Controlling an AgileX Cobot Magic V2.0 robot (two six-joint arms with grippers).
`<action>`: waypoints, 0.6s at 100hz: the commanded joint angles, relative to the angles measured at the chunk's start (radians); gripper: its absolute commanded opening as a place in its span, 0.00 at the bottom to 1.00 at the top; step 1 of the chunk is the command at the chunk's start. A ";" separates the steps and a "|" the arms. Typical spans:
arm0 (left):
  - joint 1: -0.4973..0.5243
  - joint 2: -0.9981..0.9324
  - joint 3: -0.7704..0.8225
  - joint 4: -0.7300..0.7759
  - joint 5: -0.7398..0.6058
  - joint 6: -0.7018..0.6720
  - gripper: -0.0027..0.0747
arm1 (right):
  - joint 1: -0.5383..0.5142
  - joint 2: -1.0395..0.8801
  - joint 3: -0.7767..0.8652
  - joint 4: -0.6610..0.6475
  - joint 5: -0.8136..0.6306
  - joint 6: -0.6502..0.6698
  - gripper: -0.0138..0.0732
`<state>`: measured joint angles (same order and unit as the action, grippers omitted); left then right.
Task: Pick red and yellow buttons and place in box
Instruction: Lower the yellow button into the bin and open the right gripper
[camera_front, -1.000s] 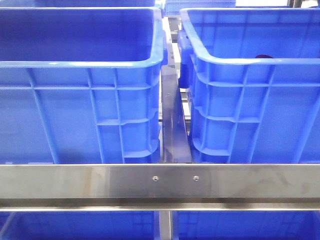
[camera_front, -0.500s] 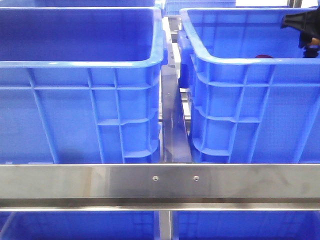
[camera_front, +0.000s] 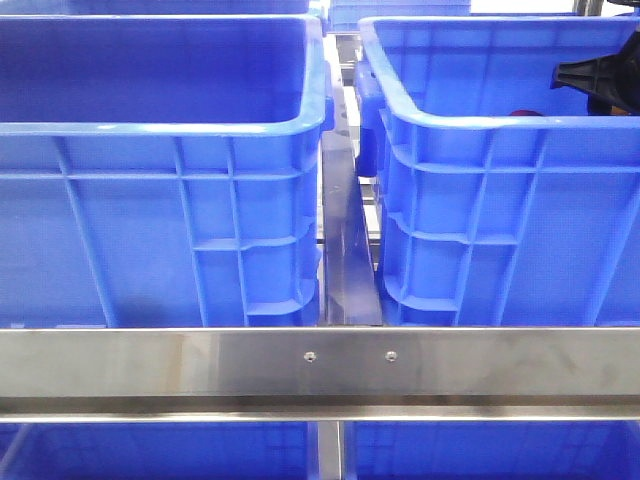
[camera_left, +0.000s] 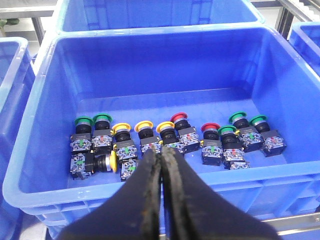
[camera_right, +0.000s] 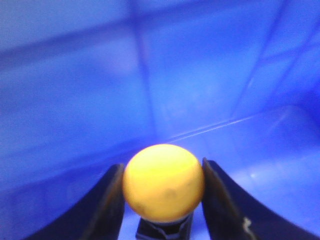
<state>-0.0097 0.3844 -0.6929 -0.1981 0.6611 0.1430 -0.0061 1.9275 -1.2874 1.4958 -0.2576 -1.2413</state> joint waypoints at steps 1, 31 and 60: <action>0.002 0.008 -0.024 -0.018 -0.075 -0.009 0.01 | -0.005 -0.031 -0.018 -0.015 0.019 -0.004 0.54; 0.002 0.008 -0.024 -0.018 -0.075 -0.009 0.01 | -0.005 -0.063 -0.018 -0.006 0.030 -0.004 0.76; 0.002 0.008 -0.024 -0.018 -0.075 -0.009 0.01 | -0.005 -0.171 -0.005 -0.006 0.031 -0.025 0.76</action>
<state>-0.0097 0.3844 -0.6929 -0.1981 0.6611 0.1430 -0.0061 1.8560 -1.2757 1.5021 -0.2209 -1.2458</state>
